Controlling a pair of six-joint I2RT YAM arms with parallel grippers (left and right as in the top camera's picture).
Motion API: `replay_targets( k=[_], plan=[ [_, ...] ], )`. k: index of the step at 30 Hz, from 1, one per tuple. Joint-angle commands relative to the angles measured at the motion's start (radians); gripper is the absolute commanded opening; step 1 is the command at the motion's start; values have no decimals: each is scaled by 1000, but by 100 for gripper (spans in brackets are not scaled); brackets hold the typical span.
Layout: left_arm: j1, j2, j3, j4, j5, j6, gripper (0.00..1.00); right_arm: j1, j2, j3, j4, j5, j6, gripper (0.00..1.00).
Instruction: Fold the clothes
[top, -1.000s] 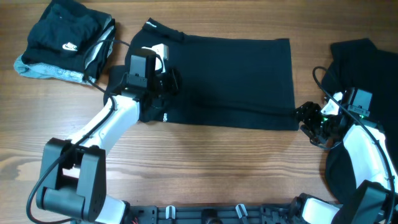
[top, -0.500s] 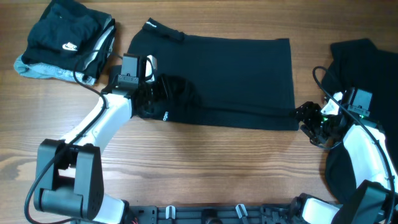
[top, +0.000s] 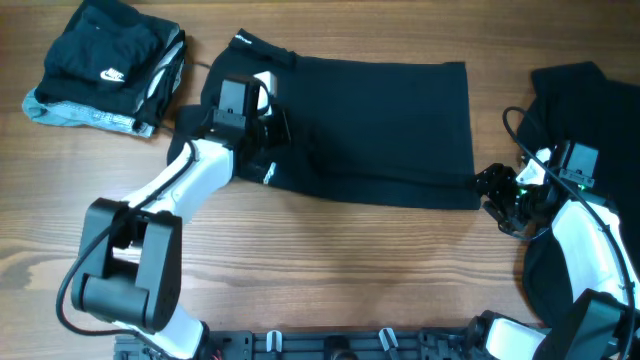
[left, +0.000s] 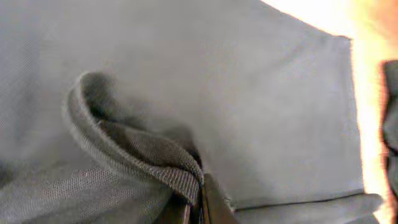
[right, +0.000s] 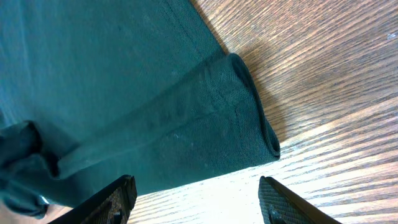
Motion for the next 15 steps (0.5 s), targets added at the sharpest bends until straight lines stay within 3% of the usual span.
replay_targets(
  k=[1,2,3,5,7,13,15],
  plan=[
    [-65,-17,15,8,-39,-5,10,2,6,23,-1,7,-19,68],
    [-79,-16,15,6,-56,-5,29,2,6,23,-1,7,-19,68],
    [-93,-14,15,-2,-68,10,57,2,6,23,-1,7,-19,68],
    [-98,-14,15,-48,-89,18,70,2,6,23,-2,7,-20,68],
    [-59,-27,15,-148,-101,41,72,2,6,23,-2,7,-20,68],
    [249,-205,15,-515,-109,115,69,2,6,23,-5,7,-20,69],
    [326,-175,-1,-555,-116,116,67,2,6,23,-5,7,-21,69]
  ],
)
